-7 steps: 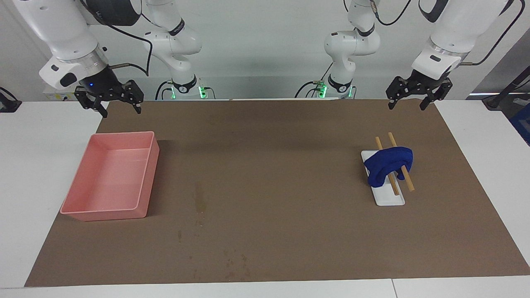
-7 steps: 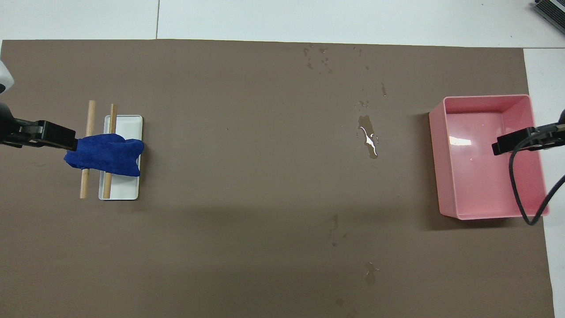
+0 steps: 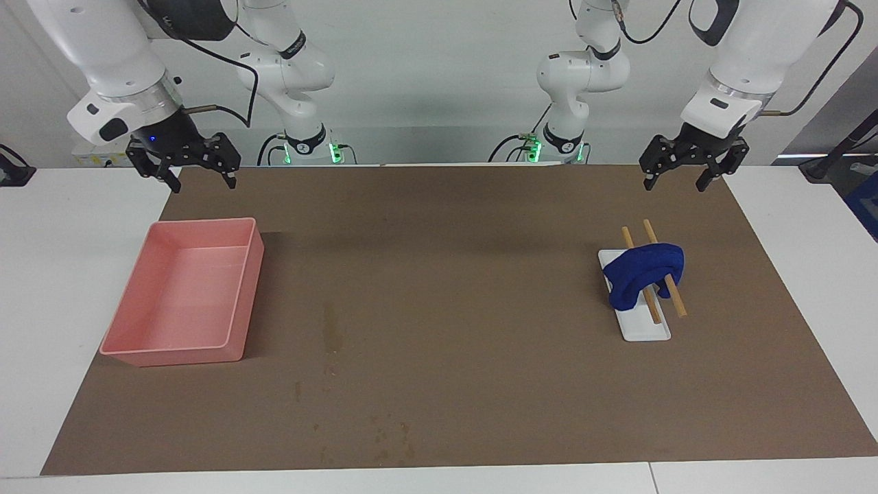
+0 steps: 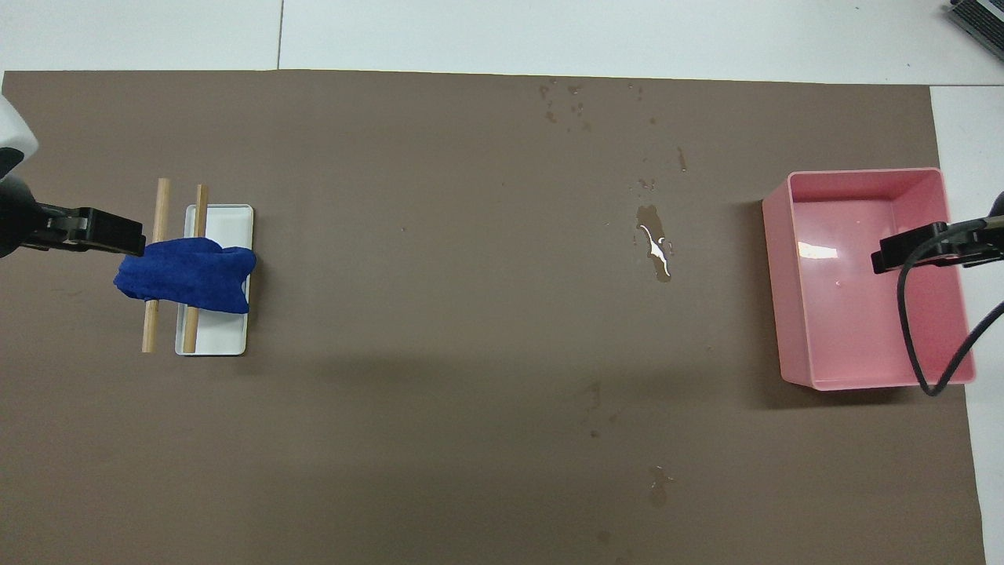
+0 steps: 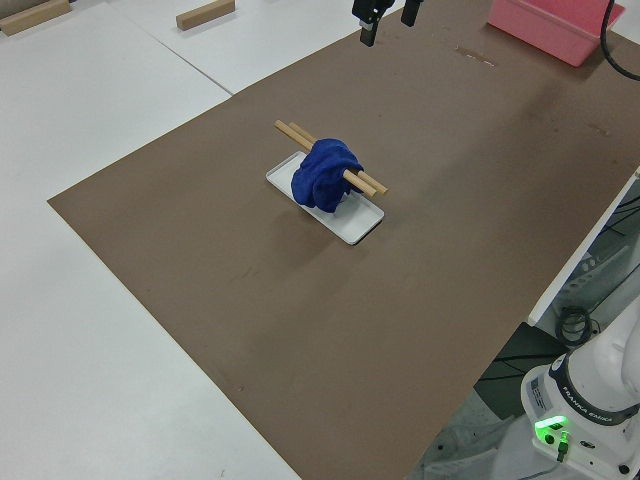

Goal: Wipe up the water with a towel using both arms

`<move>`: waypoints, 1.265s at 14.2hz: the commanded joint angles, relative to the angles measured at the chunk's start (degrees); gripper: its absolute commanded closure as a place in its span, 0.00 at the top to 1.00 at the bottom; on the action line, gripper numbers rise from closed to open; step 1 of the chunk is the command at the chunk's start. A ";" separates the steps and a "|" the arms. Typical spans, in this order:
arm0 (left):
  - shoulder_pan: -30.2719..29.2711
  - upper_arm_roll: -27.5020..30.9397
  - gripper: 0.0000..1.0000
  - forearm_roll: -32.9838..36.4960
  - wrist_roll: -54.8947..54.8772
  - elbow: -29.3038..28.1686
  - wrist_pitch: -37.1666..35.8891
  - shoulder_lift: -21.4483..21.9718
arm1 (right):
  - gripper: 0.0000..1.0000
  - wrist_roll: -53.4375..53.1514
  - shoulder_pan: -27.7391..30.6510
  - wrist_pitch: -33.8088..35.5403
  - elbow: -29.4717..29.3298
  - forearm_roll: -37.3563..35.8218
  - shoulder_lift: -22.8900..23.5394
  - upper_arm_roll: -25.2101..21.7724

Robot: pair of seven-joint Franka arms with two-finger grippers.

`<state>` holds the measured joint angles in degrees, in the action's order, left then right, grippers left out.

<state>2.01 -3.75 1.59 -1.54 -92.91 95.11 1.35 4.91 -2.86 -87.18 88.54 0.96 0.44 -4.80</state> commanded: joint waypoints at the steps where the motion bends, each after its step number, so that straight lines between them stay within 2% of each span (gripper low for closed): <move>1: -0.33 0.41 1.00 3.07 -0.04 -7.98 9.18 2.09 | 1.00 -0.34 -0.04 -0.54 0.58 -1.32 -0.97 0.41; 3: -0.60 0.50 1.00 5.95 1.35 -9.74 13.41 -0.19 | 1.00 0.45 -0.04 -0.53 0.84 -0.79 -1.05 0.84; 7: -0.43 0.50 1.00 15.44 13.20 -14.65 23.16 -4.51 | 1.00 5.71 -1.09 -0.45 1.10 -0.17 -1.49 1.28; 10: -0.43 0.50 1.00 18.45 19.01 -21.24 30.12 -4.51 | 1.00 7.13 -1.27 -0.36 1.10 -0.17 -1.49 1.37; 14: 0.01 0.50 1.00 22.67 21.13 -26.78 32.15 -2.94 | 1.00 7.31 -1.36 -0.27 1.19 0.52 -1.49 1.90; 18: -0.08 0.50 0.98 22.85 22.63 -28.29 33.38 -2.40 | 1.00 11.08 -1.36 -0.62 1.28 1.15 -1.58 4.62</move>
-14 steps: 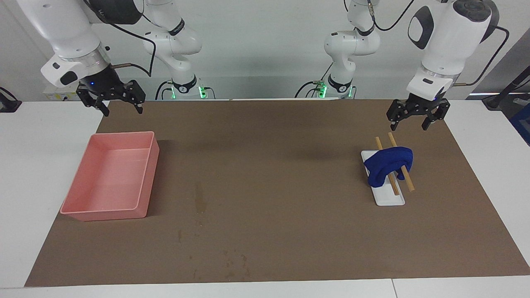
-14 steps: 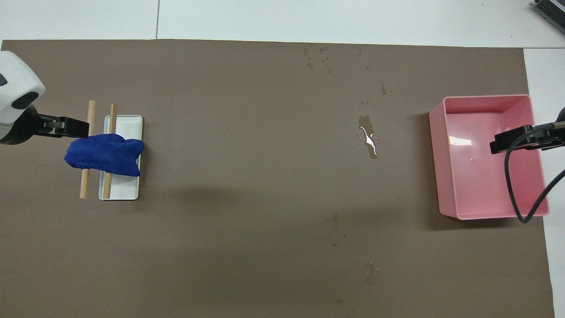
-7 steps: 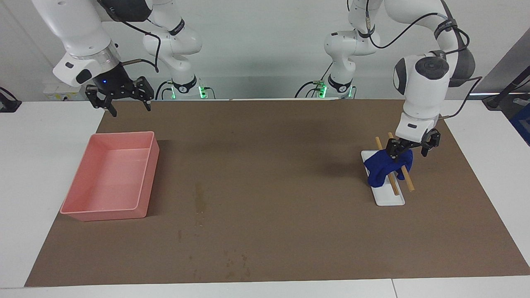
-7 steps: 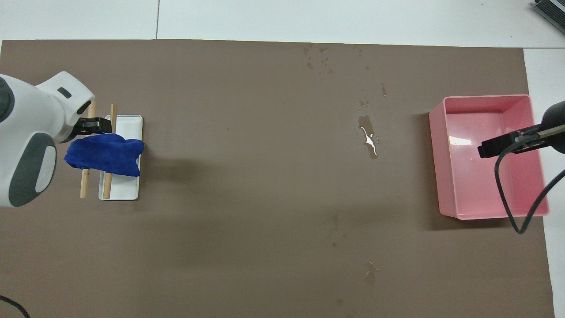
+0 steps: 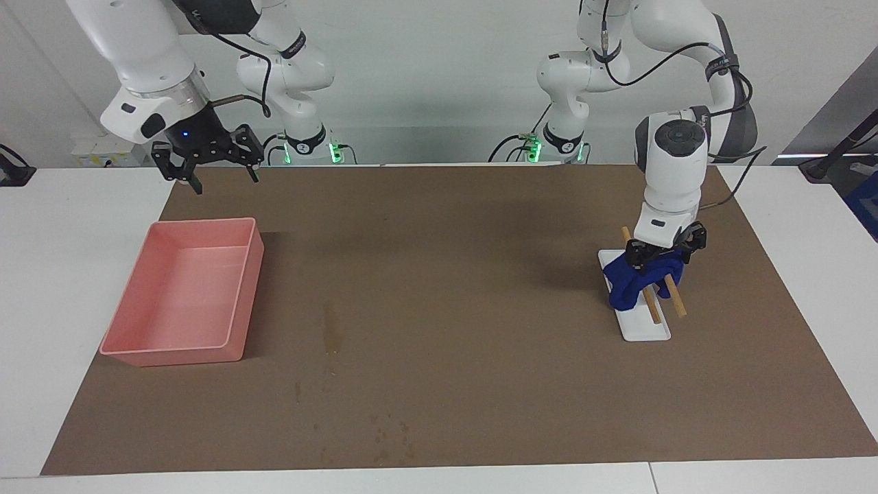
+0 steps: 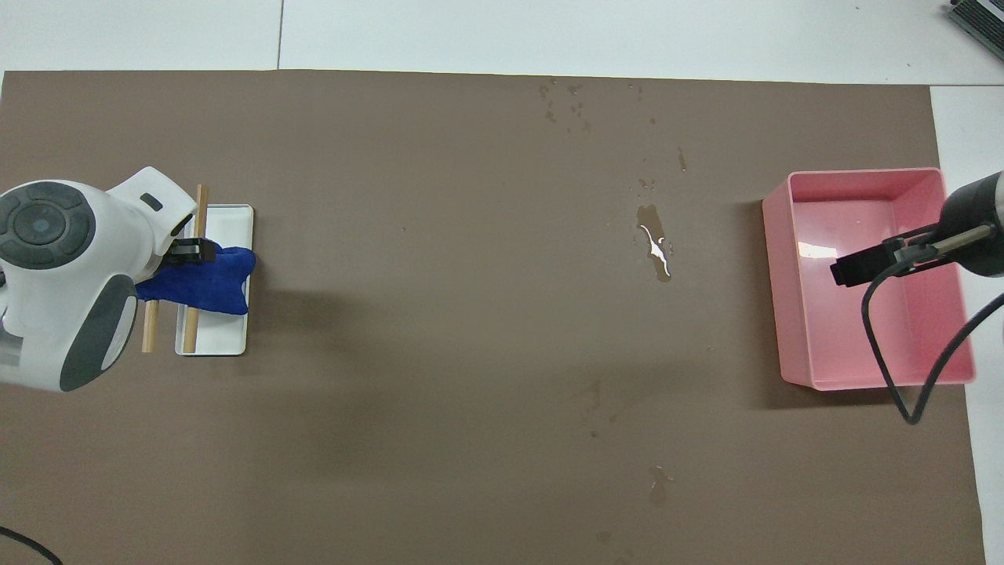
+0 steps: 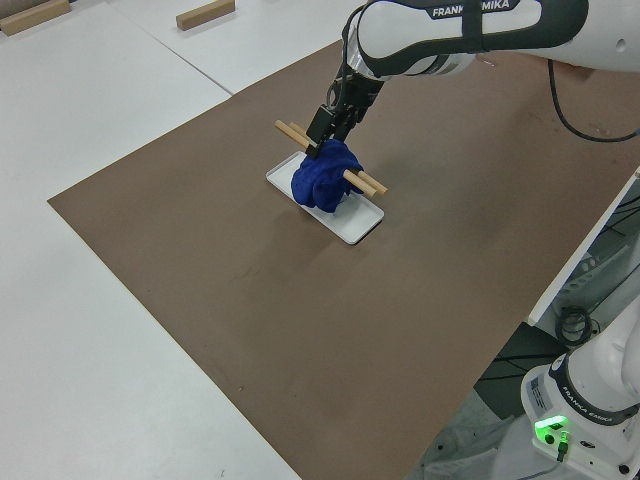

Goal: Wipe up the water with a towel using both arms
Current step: 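Grasp the blue towel on the white tray with the left gripper, then lift the towel with the left gripper while the right gripper approaches it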

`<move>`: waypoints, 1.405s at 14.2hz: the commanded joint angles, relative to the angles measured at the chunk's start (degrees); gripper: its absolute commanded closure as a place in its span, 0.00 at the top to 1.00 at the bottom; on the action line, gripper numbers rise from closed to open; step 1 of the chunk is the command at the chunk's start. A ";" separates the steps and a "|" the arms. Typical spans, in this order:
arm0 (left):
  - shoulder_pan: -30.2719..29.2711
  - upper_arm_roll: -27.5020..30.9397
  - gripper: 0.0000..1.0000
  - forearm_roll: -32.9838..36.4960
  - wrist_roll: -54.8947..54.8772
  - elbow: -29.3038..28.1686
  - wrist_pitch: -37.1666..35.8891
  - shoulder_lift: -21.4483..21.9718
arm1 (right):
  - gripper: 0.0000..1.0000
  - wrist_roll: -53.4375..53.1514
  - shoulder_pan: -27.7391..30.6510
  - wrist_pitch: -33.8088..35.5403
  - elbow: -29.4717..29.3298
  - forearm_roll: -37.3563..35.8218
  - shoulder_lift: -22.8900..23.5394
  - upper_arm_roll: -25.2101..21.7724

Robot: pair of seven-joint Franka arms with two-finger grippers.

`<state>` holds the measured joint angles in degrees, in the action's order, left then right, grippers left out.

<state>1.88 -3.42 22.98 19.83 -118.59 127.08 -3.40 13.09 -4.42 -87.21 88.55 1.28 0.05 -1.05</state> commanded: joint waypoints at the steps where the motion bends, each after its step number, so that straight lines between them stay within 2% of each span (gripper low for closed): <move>1: -0.04 0.17 0.84 1.45 1.26 -2.61 1.42 2.43 | 1.00 3.26 0.20 -0.59 1.28 0.83 -1.28 1.65; 4: -0.13 0.17 0.21 1.45 1.09 -2.61 1.15 2.43 | 1.00 3.44 0.20 -0.94 3.20 0.83 -2.33 4.99; 5: -0.21 0.17 0.07 1.45 1.09 -2.61 1.15 2.43 | 1.00 3.53 0.20 -1.64 4.17 0.83 -2.95 6.48; 6: -0.21 0.17 0.00 1.45 1.00 -2.61 1.07 2.43 | 1.00 3.44 0.20 -3.30 6.09 0.83 -3.82 7.28; 10: -0.21 0.17 0.00 1.62 0.47 -1.13 0.28 1.99 | 1.00 2.82 0.11 -6.82 10.41 0.91 -5.94 9.39; 13: 0.22 -0.18 0.00 0.66 1.26 3.96 -5.59 1.03 | 1.00 2.47 -1.46 -11.47 12.78 1.96 -6.73 10.89; 14: 0.40 -0.27 0.00 -1.52 1.26 6.33 -8.31 0.41 | 1.00 2.47 -2.69 -12.71 13.31 1.97 -6.99 10.89; 17: -0.39 0.08 0.00 -18.71 3.18 15.90 -18.67 -0.91 | 1.00 2.38 -5.42 -16.05 16.38 1.97 -8.31 10.89; 20: -0.30 -0.10 0.00 -28.66 14.04 21.11 -24.50 -0.39 | 1.00 1.42 -8.06 -17.46 17.62 1.97 -8.66 10.98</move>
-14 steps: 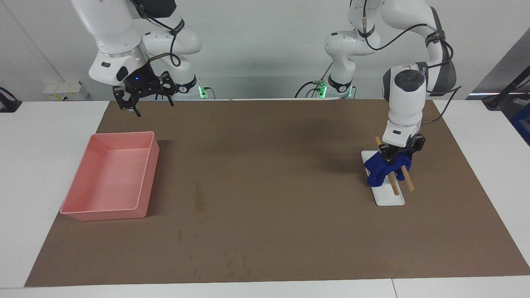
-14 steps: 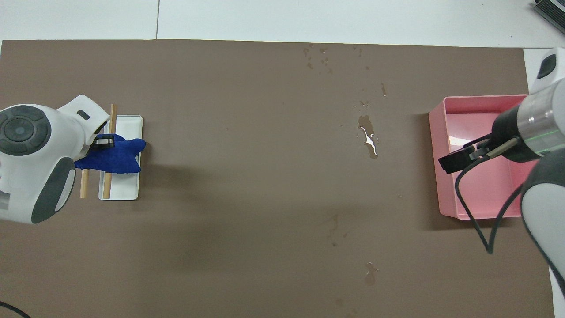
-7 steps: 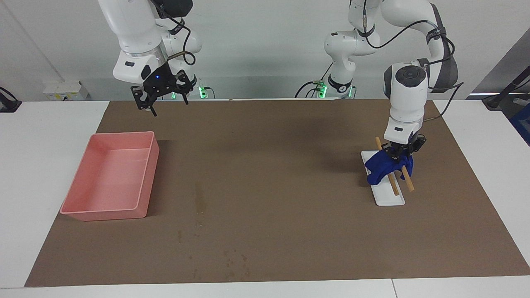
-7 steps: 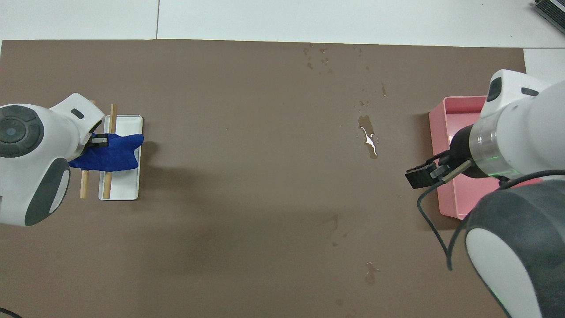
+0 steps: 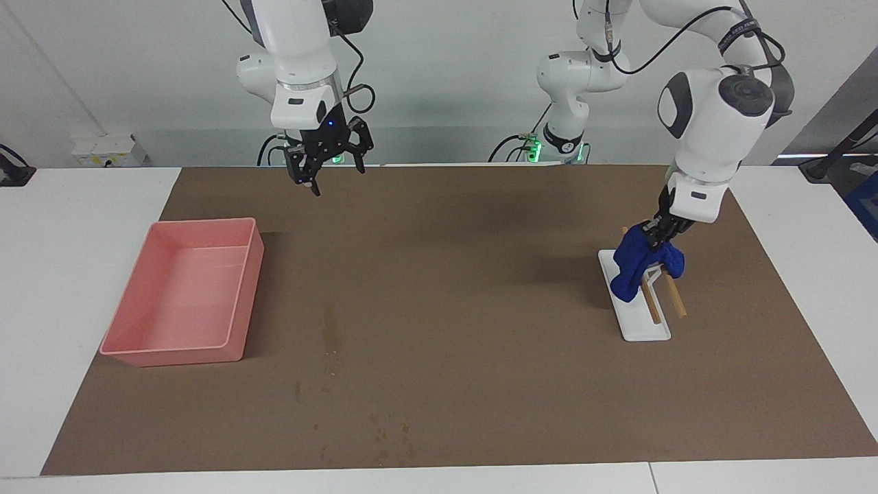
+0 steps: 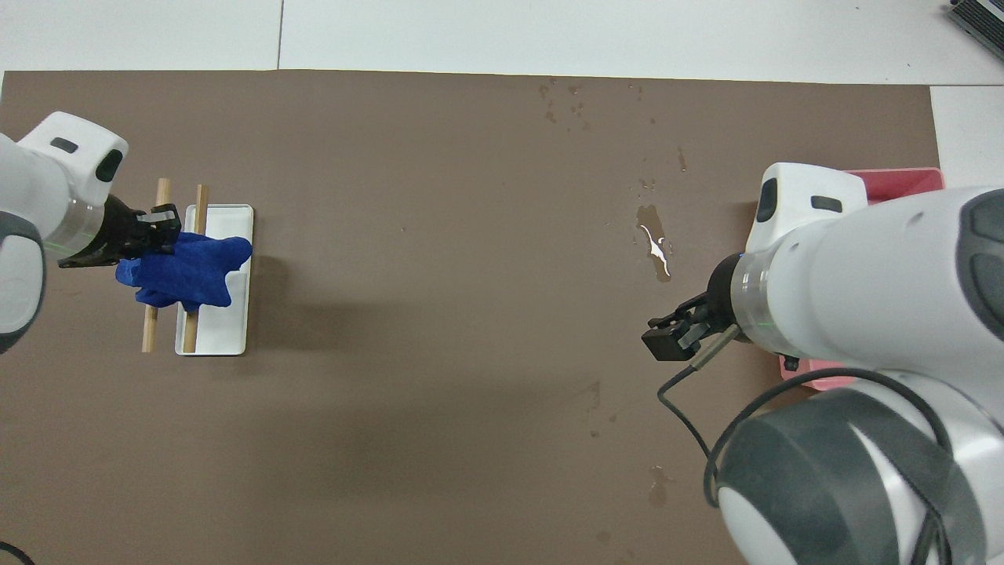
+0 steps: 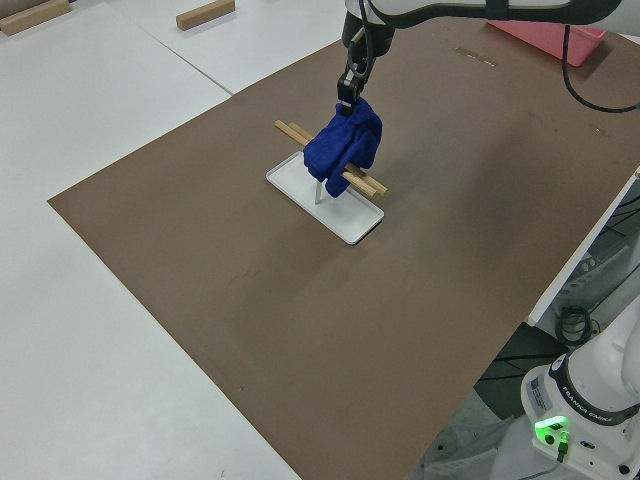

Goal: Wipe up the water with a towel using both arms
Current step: 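Lift the towel with the left gripper while the right gripper approaches it, then grasp the towel with the right gripper while the left gripper opens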

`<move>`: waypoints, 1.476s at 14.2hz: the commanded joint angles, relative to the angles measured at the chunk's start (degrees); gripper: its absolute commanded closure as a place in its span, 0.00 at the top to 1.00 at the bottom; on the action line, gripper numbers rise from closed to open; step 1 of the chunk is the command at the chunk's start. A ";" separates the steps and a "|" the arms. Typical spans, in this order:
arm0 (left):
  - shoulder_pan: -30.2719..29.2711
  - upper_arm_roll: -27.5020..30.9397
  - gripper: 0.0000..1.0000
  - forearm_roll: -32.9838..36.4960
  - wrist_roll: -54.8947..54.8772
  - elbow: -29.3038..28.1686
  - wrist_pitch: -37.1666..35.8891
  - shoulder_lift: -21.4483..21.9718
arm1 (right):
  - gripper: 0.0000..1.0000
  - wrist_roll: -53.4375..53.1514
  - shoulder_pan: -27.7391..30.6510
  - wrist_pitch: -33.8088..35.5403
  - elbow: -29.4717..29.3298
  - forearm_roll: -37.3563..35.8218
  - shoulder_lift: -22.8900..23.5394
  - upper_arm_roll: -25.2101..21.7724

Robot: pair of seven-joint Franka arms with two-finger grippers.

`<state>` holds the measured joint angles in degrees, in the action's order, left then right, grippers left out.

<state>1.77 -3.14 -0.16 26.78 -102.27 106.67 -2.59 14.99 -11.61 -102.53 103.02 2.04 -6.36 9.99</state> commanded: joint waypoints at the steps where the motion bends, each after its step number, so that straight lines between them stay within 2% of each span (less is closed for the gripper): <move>1: 0.16 -0.37 0.00 -9.82 13.93 5.15 -4.10 -0.84 | 1.00 -1.18 -1.39 -3.98 3.58 1.22 -2.17 -0.06; 3: 0.60 -0.64 0.00 -18.08 29.48 5.59 -3.40 0.03 | 1.00 -4.07 -2.80 -9.24 4.20 2.09 -1.56 -0.06; 6: 1.22 -2.39 0.00 -29.60 49.36 5.16 -1.82 0.30 | 1.00 -11.71 -5.78 -13.48 4.47 3.94 -0.24 -0.06; 10: 5.68 -3.54 0.00 -37.80 65.82 4.10 4.76 0.74 | 1.00 -14.11 -8.69 -16.73 4.47 3.94 1.69 -0.06; 13: 10.87 -3.54 0.00 -39.56 70.15 4.01 6.97 0.57 | 1.00 -14.02 -10.01 -20.24 4.55 3.94 3.10 -0.06; 19: 18.34 -3.54 0.00 -41.85 72.18 -0.20 7.59 2.49 | 1.00 -13.85 -11.24 -21.83 5.17 3.50 3.80 -0.06; 21: 20.54 -3.54 0.00 -42.12 72.09 -1.35 7.77 3.11 | 1.00 -13.76 -11.33 -25.60 6.65 2.02 4.16 -0.06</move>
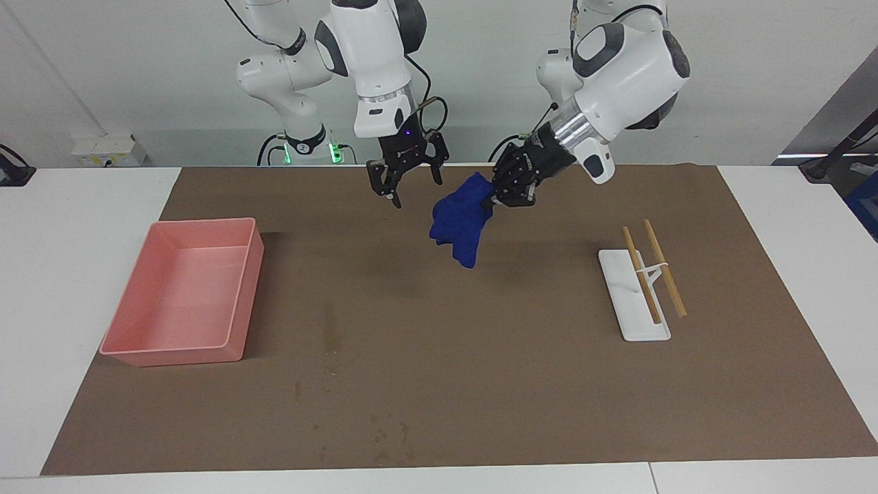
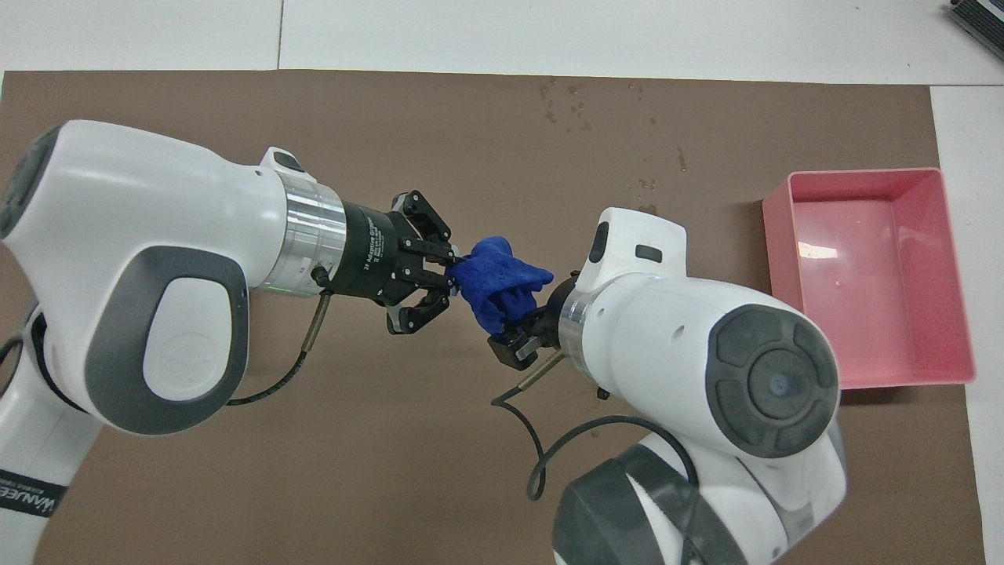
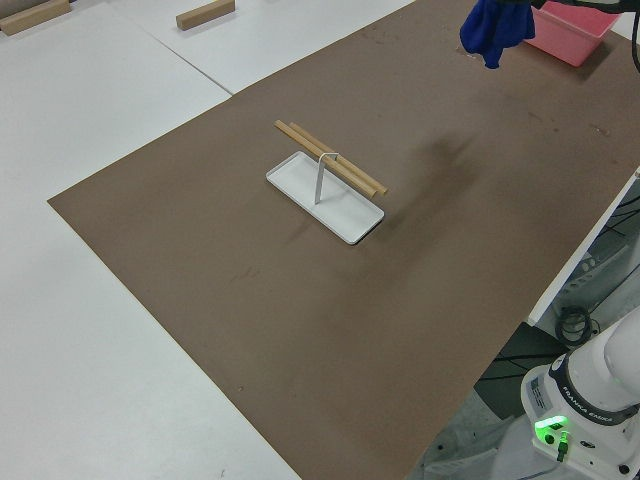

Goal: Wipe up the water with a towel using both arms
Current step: 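Grasp the towel with the right gripper while the left gripper opens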

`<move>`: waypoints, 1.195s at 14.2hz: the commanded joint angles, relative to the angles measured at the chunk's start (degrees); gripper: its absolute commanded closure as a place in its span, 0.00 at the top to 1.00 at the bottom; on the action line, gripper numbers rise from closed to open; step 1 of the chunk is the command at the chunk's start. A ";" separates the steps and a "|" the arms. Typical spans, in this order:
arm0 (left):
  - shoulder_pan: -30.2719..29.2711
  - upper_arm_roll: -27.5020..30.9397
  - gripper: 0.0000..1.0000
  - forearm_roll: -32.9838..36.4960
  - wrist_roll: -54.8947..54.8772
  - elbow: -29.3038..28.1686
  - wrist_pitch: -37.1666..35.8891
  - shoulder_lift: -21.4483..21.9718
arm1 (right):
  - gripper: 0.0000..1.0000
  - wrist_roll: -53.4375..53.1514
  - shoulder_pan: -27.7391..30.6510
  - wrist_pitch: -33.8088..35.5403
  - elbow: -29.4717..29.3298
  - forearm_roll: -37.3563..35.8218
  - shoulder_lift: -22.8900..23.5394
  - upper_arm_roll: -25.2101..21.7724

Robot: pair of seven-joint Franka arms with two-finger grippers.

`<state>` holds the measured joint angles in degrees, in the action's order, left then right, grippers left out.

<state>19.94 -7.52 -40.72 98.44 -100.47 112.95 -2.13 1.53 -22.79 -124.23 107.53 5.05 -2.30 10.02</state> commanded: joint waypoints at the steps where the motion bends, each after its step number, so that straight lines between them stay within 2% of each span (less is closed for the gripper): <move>1: 3.25 0.93 0.00 -1.56 0.44 -3.67 1.92 2.92 | 1.00 -0.30 -0.15 -6.00 3.20 -2.49 0.10 -0.09; 8: 4.40 0.84 0.00 -1.47 0.52 -3.94 1.83 3.10 | 0.99 -2.05 -0.24 -7.08 3.82 -3.56 0.36 0.00; 11: 4.75 0.84 0.00 -1.47 0.35 -3.86 2.10 3.01 | 0.71 -8.99 -1.20 -7.43 3.74 -3.47 0.62 0.00; 12: 4.84 0.84 0.00 -1.47 0.44 -3.77 2.45 3.01 | 0.65 -9.09 -1.29 -7.43 3.65 -3.47 0.63 0.00; 15: 5.54 0.84 0.00 -1.47 0.52 -3.86 2.89 3.01 | 0.65 -9.53 -1.29 -7.52 3.56 -3.47 0.71 0.00; 16: 5.72 0.93 0.00 -1.47 0.52 -3.86 2.89 3.01 | 0.61 -9.10 -1.20 -7.52 3.56 -3.47 0.71 0.00; 17: 5.89 0.84 0.00 -1.47 0.52 -3.86 2.89 3.01 | 0.49 -8.74 -1.03 -7.52 3.56 -3.47 0.71 0.00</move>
<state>23.07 -7.12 -40.75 98.29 -102.46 115.84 -1.55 -5.69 -23.87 -129.29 111.04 2.35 -2.39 9.95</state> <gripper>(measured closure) 0.828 0.388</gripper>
